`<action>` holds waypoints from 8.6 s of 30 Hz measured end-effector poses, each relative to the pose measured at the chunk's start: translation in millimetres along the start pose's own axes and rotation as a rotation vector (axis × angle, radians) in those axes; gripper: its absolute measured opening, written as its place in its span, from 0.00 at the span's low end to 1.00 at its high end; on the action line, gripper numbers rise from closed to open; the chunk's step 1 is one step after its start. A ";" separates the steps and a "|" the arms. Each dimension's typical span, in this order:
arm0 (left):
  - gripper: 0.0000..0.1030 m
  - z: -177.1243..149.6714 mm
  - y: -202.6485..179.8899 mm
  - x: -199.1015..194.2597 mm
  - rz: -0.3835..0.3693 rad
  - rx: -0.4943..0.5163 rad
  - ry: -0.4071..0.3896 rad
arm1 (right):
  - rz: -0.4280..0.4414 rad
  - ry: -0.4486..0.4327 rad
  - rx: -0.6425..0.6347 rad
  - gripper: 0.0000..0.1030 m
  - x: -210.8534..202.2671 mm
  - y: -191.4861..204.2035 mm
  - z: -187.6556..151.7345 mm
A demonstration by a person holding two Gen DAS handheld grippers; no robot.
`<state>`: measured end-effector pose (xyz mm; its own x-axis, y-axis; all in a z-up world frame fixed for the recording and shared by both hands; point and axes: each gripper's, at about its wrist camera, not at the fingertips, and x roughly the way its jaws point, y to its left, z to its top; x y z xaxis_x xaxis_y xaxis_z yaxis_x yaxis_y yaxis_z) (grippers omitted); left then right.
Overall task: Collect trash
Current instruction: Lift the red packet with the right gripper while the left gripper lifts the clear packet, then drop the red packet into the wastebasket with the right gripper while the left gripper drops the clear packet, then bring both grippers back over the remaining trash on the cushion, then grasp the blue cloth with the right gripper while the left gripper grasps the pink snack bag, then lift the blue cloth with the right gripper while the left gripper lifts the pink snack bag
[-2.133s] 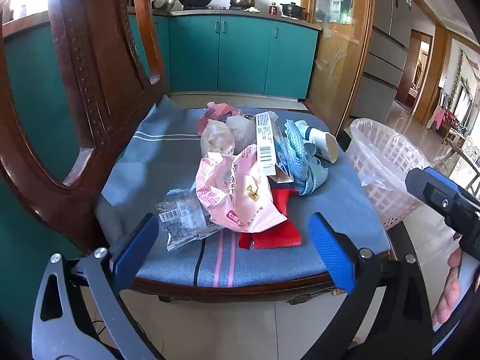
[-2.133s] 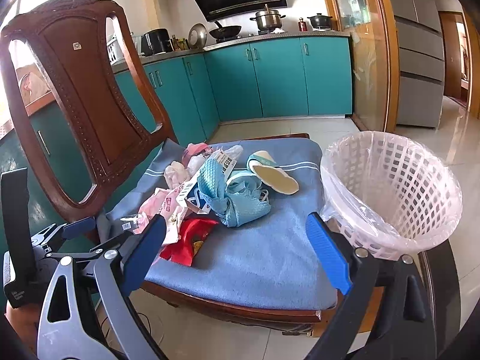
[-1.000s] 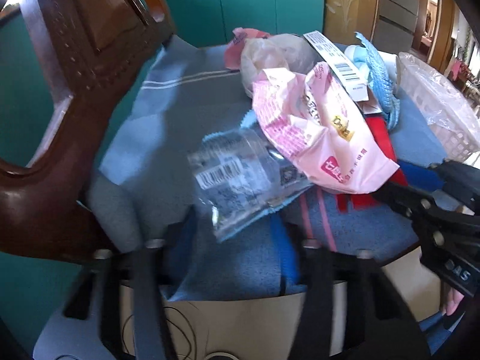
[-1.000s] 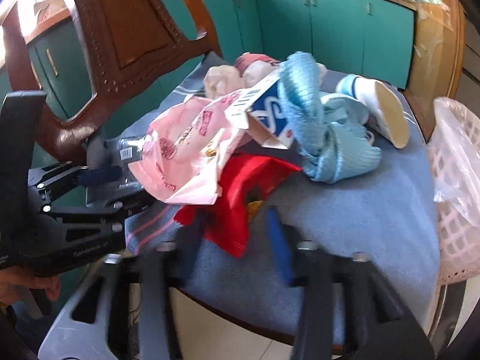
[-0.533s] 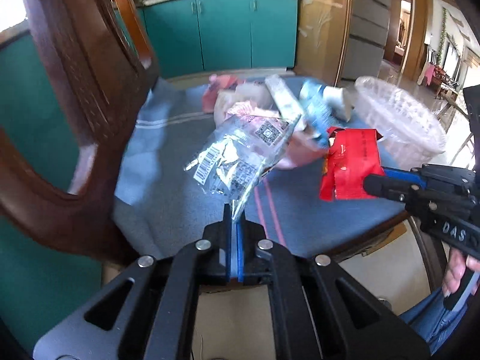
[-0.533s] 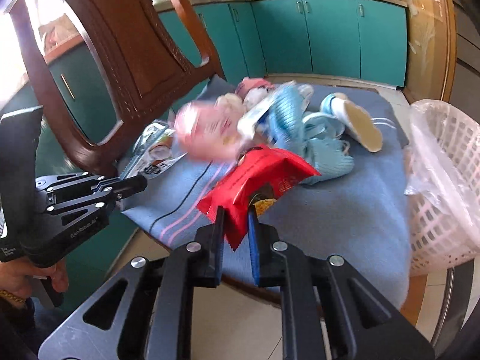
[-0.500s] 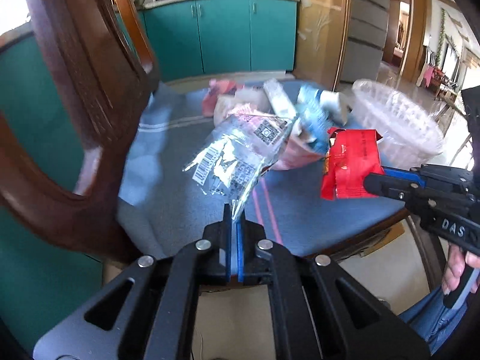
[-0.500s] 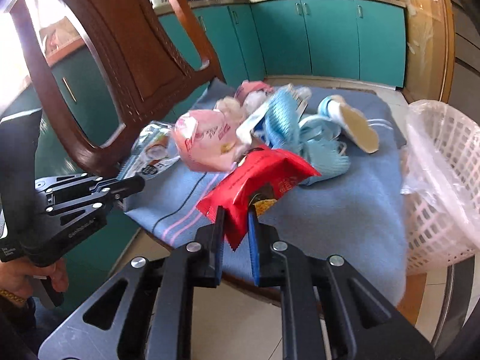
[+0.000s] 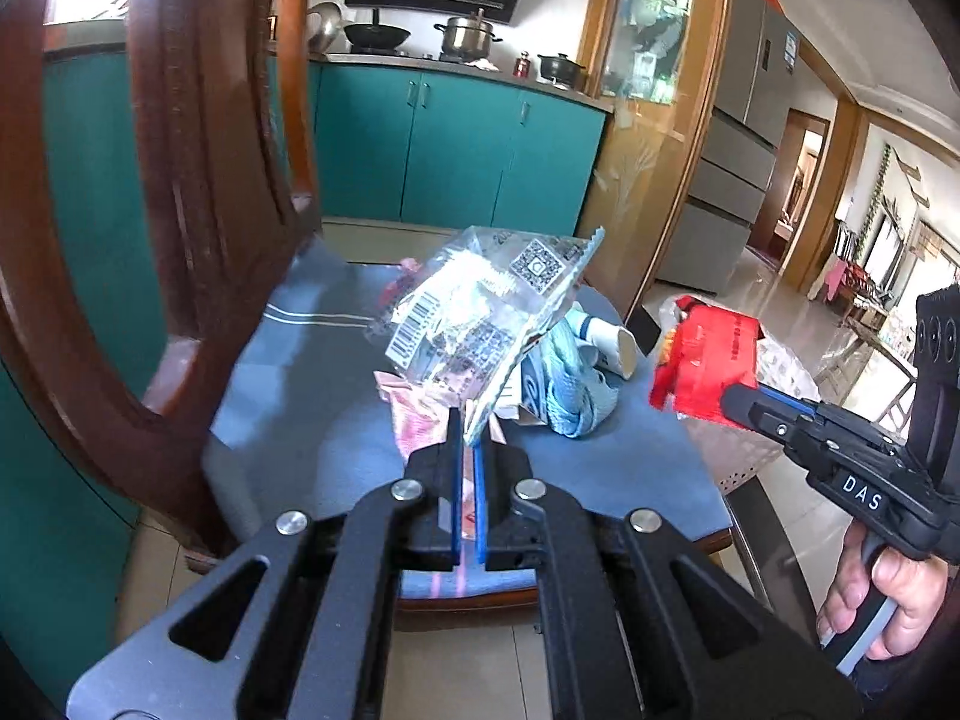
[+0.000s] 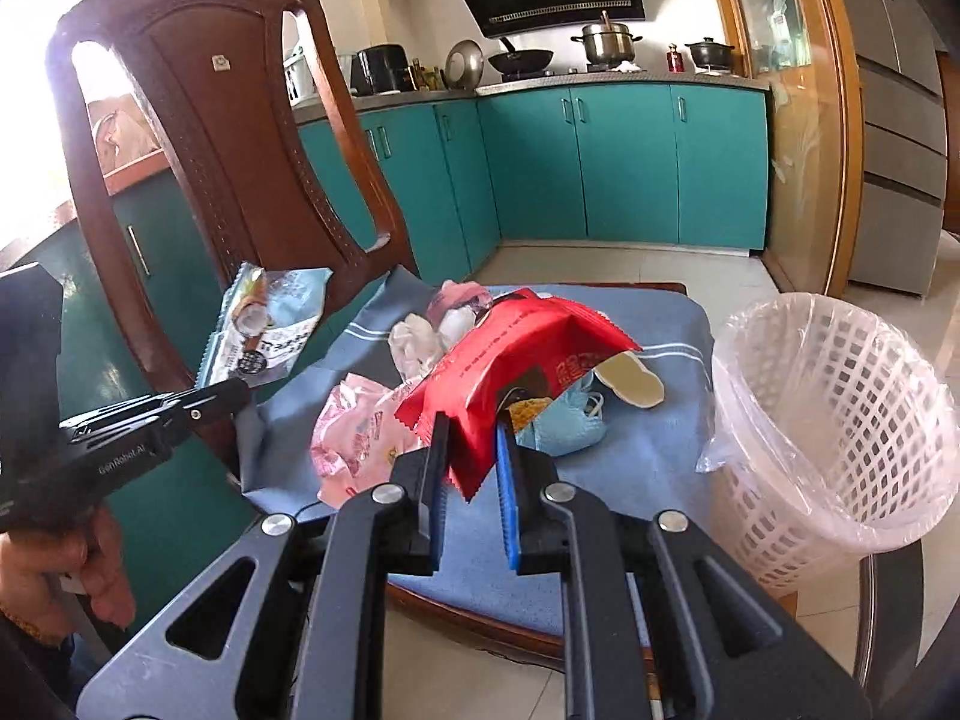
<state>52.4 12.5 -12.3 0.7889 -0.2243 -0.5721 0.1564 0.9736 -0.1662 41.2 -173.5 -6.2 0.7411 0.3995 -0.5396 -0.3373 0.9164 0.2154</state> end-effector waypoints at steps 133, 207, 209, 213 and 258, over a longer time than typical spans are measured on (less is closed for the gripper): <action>0.97 -10.4 -8.9 7.2 0.107 -0.044 0.065 | -0.187 -0.047 0.091 0.72 -18.5 -34.7 0.3; 0.13 12.2 -7.4 1.9 0.035 -0.037 -0.001 | -0.014 -0.028 -0.047 0.04 1.2 -3.8 27.0; 0.13 12.2 -18.2 -17.2 0.031 -0.013 -0.049 | -0.007 -0.062 -0.037 0.04 -18.6 -4.9 24.4; 0.13 7.9 -35.2 -29.8 0.052 0.054 -0.098 | 0.000 -0.066 -0.029 0.04 -30.0 -7.5 17.3; 0.13 4.5 -31.9 -7.4 0.054 0.035 -0.015 | -0.007 -0.024 -0.010 0.04 -13.7 -13.3 12.3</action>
<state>44.2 -16.7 0.9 0.8053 -0.1709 -0.5676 0.1337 0.9852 -0.1069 42.6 -190.9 8.4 0.7571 0.3938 -0.5213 -0.3380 0.9189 0.2033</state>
